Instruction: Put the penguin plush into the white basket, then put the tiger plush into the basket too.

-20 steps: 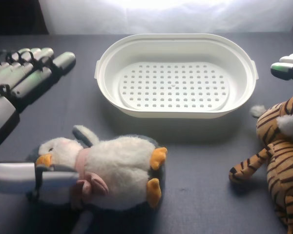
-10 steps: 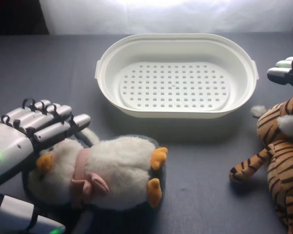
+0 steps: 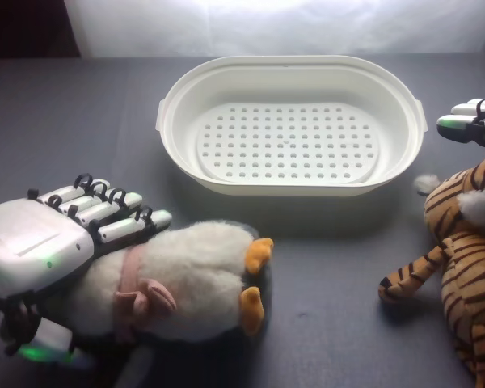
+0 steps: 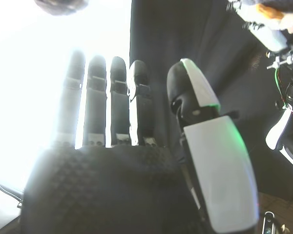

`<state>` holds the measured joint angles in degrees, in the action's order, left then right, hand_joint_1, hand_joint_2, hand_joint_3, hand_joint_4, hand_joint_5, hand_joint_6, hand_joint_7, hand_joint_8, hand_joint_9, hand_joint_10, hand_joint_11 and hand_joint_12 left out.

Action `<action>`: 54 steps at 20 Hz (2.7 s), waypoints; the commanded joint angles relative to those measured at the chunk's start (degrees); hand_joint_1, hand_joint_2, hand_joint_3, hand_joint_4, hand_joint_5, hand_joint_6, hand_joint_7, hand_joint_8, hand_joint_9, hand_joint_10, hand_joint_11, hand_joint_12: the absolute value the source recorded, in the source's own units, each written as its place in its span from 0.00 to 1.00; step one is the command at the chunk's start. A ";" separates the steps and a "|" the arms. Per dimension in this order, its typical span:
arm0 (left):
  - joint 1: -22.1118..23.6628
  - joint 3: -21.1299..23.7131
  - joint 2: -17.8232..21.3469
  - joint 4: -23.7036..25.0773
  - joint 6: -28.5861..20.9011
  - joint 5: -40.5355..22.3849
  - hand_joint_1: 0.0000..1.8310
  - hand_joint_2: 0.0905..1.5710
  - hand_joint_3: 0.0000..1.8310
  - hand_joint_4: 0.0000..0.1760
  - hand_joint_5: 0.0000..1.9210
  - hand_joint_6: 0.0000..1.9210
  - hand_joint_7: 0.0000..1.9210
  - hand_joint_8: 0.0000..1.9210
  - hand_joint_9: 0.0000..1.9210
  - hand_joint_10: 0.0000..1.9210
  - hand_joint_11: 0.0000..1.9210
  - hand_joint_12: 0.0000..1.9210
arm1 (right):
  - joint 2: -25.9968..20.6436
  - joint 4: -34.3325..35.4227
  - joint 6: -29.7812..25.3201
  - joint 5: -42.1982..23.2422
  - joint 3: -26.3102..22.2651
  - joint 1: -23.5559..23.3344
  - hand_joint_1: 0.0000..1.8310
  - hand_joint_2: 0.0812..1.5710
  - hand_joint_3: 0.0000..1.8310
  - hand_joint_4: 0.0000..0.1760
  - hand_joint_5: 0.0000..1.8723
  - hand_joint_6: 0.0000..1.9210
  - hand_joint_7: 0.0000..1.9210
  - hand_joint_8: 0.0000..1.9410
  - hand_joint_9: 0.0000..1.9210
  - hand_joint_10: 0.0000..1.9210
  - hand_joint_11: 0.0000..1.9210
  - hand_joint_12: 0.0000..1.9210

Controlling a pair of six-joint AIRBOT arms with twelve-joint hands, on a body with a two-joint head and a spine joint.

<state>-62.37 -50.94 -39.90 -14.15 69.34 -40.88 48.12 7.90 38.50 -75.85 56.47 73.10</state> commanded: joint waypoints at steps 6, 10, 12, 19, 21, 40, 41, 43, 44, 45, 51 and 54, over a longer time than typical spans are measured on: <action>1.82 -0.96 -0.47 -1.13 0.87 -5.14 0.63 0.78 0.00 0.05 0.38 0.76 0.39 0.70 0.34 0.74 0.28 0.84 | -0.14 0.71 -0.37 -7.08 0.26 -0.54 0.62 0.85 0.00 0.01 0.25 0.00 0.21 0.00 0.22 0.00 0.18 0.14; 3.11 -1.08 0.25 -0.26 -1.66 -10.01 0.74 0.73 0.00 0.00 0.41 0.73 0.43 0.56 0.45 0.66 0.36 0.72 | -0.19 0.75 -0.37 -7.09 0.27 -0.57 0.63 0.84 0.00 0.00 0.26 0.00 0.22 0.00 0.23 0.00 0.20 0.15; 3.58 -1.07 2.15 1.28 -6.49 -16.37 0.67 0.72 0.00 0.00 0.45 0.67 0.48 0.51 0.46 0.51 0.39 0.75 | -0.22 0.76 -0.38 -7.09 0.33 -0.54 0.60 0.84 0.00 0.00 0.26 0.00 0.22 0.00 0.23 0.00 0.20 0.14; 16.76 -9.96 -2.95 -0.18 -5.13 -9.54 0.75 0.68 0.00 0.00 0.48 0.63 0.52 0.45 0.50 0.54 0.39 0.63 | -0.21 0.99 -0.38 -7.08 0.59 -0.54 0.60 0.84 0.00 0.00 0.24 0.00 0.23 0.00 0.22 0.00 0.19 0.12; 24.94 -13.67 -6.59 0.66 -0.28 -1.11 0.68 0.67 0.00 0.00 0.52 0.57 0.56 0.39 0.52 0.44 0.44 0.64 | -0.21 1.04 -0.38 -7.09 0.71 -0.32 0.58 0.84 0.00 0.00 0.24 0.00 0.23 0.00 0.23 0.00 0.20 0.12; 39.81 -22.02 -15.83 -26.45 52.44 18.94 0.75 0.69 0.00 0.00 0.45 0.51 0.50 0.54 0.51 0.62 0.41 0.58 | 0.94 1.54 -0.37 -7.12 0.90 0.24 0.56 0.84 0.00 0.00 0.24 0.00 0.23 0.00 0.23 0.00 0.21 0.10; 39.54 -21.85 -15.75 -26.48 52.44 18.75 0.72 0.64 0.00 0.00 0.36 0.20 0.41 0.31 0.40 0.40 0.28 0.57 | 0.94 1.56 -0.37 -7.12 0.90 0.25 0.55 0.85 0.00 0.00 0.24 0.00 0.23 0.00 0.22 0.00 0.21 0.10; 39.04 -21.78 -15.79 -26.76 52.44 18.58 0.69 0.62 0.00 0.00 0.33 0.05 0.38 0.12 0.37 0.22 0.20 0.54 | 0.94 1.58 -0.37 -7.14 0.91 0.25 0.55 0.85 0.00 0.00 0.24 0.00 0.23 0.00 0.23 0.00 0.21 0.10; 38.21 -21.71 -15.88 -27.31 52.44 18.18 0.65 0.57 0.00 0.35 0.17 0.00 0.21 0.00 0.22 0.03 0.04 0.49 | 0.95 1.60 -0.39 -7.16 0.90 0.24 0.54 0.85 0.00 0.00 0.24 0.00 0.23 0.00 0.23 0.00 0.21 0.09; 37.96 -21.70 -15.93 -27.55 52.44 18.06 0.65 0.57 0.00 0.35 0.17 0.00 0.21 0.00 0.22 0.03 0.04 0.49 | 0.95 1.60 -0.41 -7.17 0.89 0.24 0.54 0.85 0.00 0.00 0.24 0.00 0.23 0.00 0.23 0.00 0.21 0.09; 35.96 -20.14 -15.92 -28.25 52.10 15.27 0.60 0.54 0.00 0.73 0.01 0.00 0.03 0.00 0.08 0.00 0.00 0.36 | 0.97 1.92 -0.45 -7.21 0.85 0.34 0.52 0.85 0.00 0.05 0.24 0.00 0.25 0.00 0.23 0.00 0.21 0.09; 34.41 -18.24 -15.03 -25.00 46.72 11.57 0.58 0.55 0.00 0.94 0.00 0.00 0.02 0.00 0.07 0.00 0.00 0.33 | 0.97 2.03 -0.57 -7.27 0.86 0.49 0.49 0.86 0.00 0.12 0.24 0.00 0.25 0.00 0.24 0.00 0.21 0.09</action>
<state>-28.25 -69.38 -55.37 -41.34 117.36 -21.98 49.04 9.23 38.39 -75.79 57.17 73.87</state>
